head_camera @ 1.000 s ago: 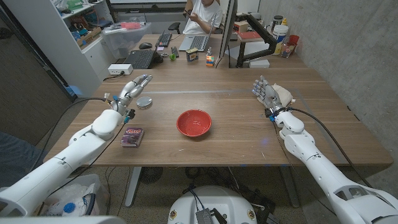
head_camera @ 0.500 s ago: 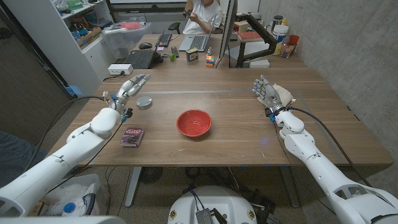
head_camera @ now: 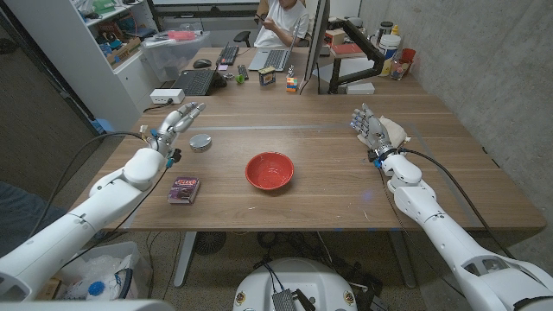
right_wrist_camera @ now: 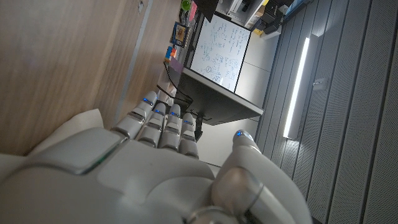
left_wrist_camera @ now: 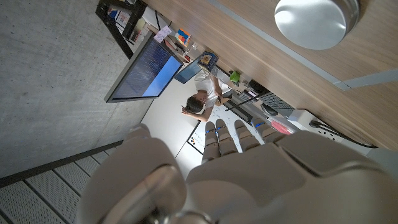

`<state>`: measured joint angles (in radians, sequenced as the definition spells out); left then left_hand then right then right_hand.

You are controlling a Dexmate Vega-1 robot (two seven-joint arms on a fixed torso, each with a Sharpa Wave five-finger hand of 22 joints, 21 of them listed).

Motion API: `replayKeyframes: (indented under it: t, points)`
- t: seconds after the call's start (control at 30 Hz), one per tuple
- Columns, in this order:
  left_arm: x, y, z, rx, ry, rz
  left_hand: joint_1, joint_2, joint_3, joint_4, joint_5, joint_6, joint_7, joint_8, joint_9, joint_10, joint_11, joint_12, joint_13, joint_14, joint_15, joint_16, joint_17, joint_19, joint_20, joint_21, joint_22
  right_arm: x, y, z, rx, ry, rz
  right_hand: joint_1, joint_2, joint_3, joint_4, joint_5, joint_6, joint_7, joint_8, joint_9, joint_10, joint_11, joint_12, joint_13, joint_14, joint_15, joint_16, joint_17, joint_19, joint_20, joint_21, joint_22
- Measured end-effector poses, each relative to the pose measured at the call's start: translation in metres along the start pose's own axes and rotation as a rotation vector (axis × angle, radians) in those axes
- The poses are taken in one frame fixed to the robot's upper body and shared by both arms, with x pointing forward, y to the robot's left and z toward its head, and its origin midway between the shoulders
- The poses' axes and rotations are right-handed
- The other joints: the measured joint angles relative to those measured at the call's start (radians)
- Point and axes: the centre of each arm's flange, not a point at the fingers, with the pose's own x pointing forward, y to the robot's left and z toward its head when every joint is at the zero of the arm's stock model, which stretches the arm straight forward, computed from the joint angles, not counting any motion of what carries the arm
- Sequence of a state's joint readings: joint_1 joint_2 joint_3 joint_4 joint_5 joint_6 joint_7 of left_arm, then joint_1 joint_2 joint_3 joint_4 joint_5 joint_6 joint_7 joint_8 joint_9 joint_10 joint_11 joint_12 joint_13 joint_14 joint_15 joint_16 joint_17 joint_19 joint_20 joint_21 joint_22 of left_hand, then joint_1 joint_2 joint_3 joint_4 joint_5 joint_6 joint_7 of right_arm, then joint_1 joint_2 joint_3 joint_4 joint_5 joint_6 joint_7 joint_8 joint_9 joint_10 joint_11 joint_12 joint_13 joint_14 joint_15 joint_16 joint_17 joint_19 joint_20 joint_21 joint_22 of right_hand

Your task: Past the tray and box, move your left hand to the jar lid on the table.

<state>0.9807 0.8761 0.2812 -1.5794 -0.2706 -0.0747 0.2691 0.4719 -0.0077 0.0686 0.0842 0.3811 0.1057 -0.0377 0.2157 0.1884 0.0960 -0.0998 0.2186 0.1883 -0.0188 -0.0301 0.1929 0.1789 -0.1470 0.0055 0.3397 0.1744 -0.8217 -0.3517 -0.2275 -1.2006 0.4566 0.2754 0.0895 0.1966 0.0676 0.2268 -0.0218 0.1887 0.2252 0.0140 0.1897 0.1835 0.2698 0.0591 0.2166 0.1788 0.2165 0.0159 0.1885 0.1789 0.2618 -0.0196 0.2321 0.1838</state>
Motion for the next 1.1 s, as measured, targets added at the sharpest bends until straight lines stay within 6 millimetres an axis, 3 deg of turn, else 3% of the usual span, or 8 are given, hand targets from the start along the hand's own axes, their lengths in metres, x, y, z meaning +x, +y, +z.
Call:
replayKeyframes:
  t: [1.1]
  points:
    - [0.0013, 0.0106, -0.0091, 0.068, 0.066, 0.033, 0.012, 0.004, -0.003, -0.003, 0.004, 0.005, -0.005, 0.0, 0.0, 0.002, -0.002, 0.0, 0.0, 0.006, -0.006, 0.0, 0.0, 0.007, 0.007, -0.011, 0.0, 0.0021, 0.0046, 0.0074, -0.012, -0.026, 0.016, 0.0, 0.0, -0.004, -0.004, 0.0, 0.0, 0.0, 0.0, 0.0, 0.005, -0.005, 0.0, 0.0, 0.005, -0.005, 0.0, 0.0, 0.004, -0.004, 0.0, 0.0]
